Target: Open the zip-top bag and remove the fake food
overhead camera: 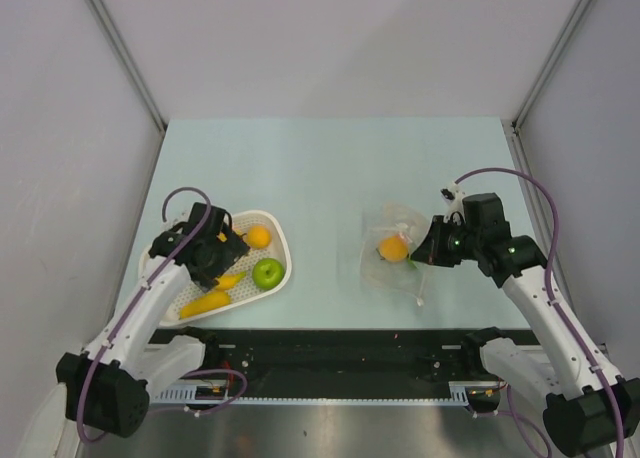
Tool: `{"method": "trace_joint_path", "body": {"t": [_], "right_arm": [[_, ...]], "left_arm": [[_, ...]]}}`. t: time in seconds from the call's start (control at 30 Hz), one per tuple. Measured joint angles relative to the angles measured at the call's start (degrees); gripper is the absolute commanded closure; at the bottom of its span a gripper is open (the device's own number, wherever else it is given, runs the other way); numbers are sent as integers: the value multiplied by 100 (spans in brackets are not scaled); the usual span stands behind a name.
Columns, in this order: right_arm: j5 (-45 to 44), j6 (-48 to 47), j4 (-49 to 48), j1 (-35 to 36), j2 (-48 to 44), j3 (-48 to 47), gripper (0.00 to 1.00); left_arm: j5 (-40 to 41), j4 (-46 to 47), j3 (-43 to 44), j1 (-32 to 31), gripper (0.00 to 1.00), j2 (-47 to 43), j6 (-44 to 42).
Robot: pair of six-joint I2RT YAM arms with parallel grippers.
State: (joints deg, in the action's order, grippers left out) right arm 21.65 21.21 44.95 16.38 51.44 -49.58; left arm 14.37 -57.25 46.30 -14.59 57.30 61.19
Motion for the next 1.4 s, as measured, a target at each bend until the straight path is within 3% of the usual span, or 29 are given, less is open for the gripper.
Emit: {"method": "trace_joint_path", "body": {"t": [0.1,0.2,0.33,0.5,0.53,0.7,1.13,1.4], "right_arm": [[101,85,-31,0,-7,2,100],[186,133,-44,2,-26,0,100],[247,227,-44,44,-31,-11,100],[352,501,-103,186,-68,-28,100],[382,595,-138,243,-76,-31,100],[470,890,-328,422,-76,-74,100],[992,855,-372,-35,433,-470,100],[1421,776,-365,-492,503,-470,100]], "left_arm": [[-815,367,0,-2,14,-247,-498],[-1676,1064,-101,-125,16,-634,-726],[-2332,1923,-66,-903,22,-796,-723],[-2509,2588,831,-2546,35,258,-887],[-2505,2743,1084,-2909,43,562,-957],[-2549,3283,1919,-3816,57,1628,-1399],[-2636,3075,3744,-4203,63,4332,-3189],[-2020,2758,3985,-4207,63,5007,-3591]]}}
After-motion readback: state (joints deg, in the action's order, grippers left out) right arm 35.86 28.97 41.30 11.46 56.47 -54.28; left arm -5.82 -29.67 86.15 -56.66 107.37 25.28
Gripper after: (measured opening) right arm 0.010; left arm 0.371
